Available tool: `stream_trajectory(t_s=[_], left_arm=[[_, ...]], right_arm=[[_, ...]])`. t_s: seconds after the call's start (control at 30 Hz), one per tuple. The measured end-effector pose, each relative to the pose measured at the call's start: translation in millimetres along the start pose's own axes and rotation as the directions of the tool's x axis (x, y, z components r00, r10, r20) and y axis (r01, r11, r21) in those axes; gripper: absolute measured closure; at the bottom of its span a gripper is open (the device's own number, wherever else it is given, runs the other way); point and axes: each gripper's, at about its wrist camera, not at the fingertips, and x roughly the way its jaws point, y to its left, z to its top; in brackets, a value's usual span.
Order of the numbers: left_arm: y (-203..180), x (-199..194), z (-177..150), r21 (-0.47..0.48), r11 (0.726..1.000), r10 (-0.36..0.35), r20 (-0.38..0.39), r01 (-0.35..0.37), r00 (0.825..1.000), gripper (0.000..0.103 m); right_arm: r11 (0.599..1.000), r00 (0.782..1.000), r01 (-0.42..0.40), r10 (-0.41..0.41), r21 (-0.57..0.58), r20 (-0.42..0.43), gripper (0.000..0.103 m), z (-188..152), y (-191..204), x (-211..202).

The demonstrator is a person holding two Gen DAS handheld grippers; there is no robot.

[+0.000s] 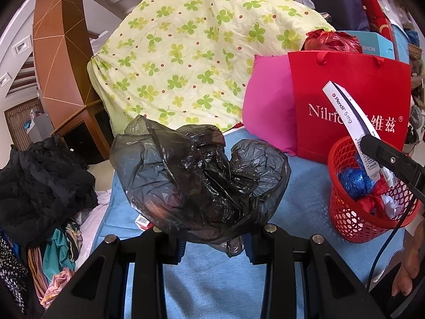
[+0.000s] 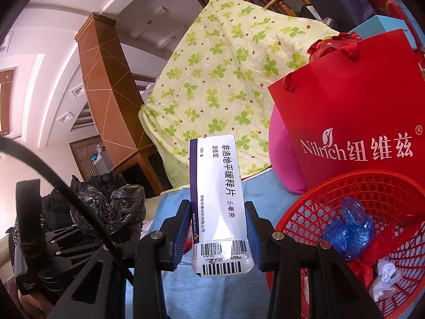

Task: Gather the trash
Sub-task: 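Lift the black bags with the left tool while the right holds the white box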

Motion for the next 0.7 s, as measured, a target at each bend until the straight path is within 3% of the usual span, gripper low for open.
stream_trajectory(t_s=[0.7], left_arm=[[-16,13,5,0.026,0.998,-0.056,-0.008,0.056,0.998,0.067]], right_arm=[[0.999,0.999,0.032,-0.032,0.008,0.002,0.061,-1,-13,-8]])
